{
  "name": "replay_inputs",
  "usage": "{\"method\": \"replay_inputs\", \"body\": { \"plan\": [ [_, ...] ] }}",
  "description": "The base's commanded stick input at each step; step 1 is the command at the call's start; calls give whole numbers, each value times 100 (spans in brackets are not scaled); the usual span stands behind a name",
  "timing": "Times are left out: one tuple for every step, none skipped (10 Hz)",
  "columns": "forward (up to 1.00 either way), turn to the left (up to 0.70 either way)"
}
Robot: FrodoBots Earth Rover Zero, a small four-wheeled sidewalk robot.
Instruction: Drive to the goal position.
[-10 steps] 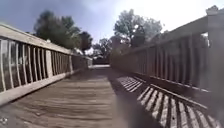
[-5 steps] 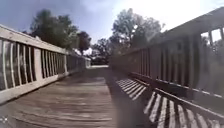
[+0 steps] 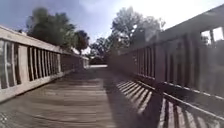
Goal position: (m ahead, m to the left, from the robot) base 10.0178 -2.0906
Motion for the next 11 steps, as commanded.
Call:
{"method": "replay_inputs", "body": {
  "plan": [
    [70, 0],
    [70, 0],
    [70, 0],
    [70, 0],
    [70, 0],
    [70, 0],
    [70, 0],
    [70, 0],
    [70, 0],
    [70, 0],
    [70, 0]
  ]
}}
